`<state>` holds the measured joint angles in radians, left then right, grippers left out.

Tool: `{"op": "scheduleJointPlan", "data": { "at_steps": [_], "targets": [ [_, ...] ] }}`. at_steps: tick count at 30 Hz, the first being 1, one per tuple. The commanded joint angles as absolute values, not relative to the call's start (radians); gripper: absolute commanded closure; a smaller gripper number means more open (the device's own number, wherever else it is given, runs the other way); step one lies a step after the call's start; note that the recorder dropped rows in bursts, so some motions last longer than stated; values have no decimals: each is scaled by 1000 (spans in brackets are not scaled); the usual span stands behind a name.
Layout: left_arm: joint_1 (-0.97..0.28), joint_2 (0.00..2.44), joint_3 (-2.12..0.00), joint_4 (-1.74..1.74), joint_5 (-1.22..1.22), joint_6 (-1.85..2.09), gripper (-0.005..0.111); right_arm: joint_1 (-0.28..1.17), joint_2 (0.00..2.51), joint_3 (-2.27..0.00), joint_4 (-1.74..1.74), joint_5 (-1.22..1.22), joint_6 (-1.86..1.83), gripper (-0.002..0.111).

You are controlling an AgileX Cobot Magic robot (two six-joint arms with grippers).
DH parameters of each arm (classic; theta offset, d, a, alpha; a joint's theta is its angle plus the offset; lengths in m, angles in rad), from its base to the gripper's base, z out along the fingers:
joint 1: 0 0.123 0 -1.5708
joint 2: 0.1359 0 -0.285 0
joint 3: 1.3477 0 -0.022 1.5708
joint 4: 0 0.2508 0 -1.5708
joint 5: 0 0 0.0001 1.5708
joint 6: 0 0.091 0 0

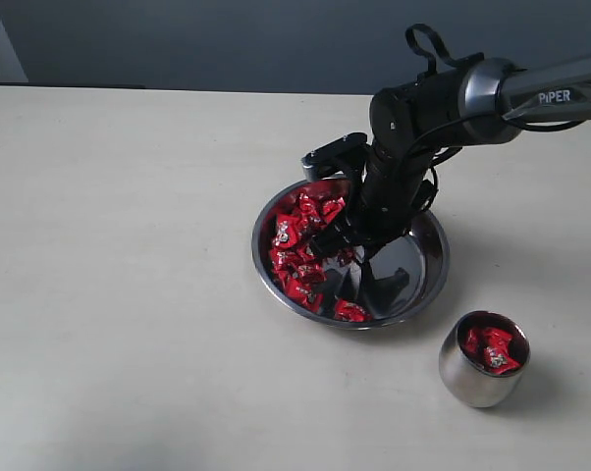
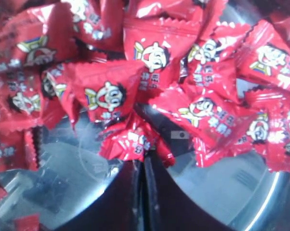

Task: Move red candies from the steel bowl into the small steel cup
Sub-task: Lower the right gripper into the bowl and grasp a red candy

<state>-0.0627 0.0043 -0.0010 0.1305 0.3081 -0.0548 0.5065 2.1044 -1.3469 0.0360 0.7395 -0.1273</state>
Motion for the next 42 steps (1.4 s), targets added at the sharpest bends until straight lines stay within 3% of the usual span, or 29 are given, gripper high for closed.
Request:
{"op": "scheduleJointPlan", "data": {
  "at_steps": [1, 42],
  "targets": [
    [-71, 0, 0, 132, 301, -60, 106, 499, 2104, -1351, 29, 753, -130, 109],
    [-71, 0, 0, 132, 301, -60, 106, 499, 1929, -1349, 98, 865, -130, 109]
  ]
}}
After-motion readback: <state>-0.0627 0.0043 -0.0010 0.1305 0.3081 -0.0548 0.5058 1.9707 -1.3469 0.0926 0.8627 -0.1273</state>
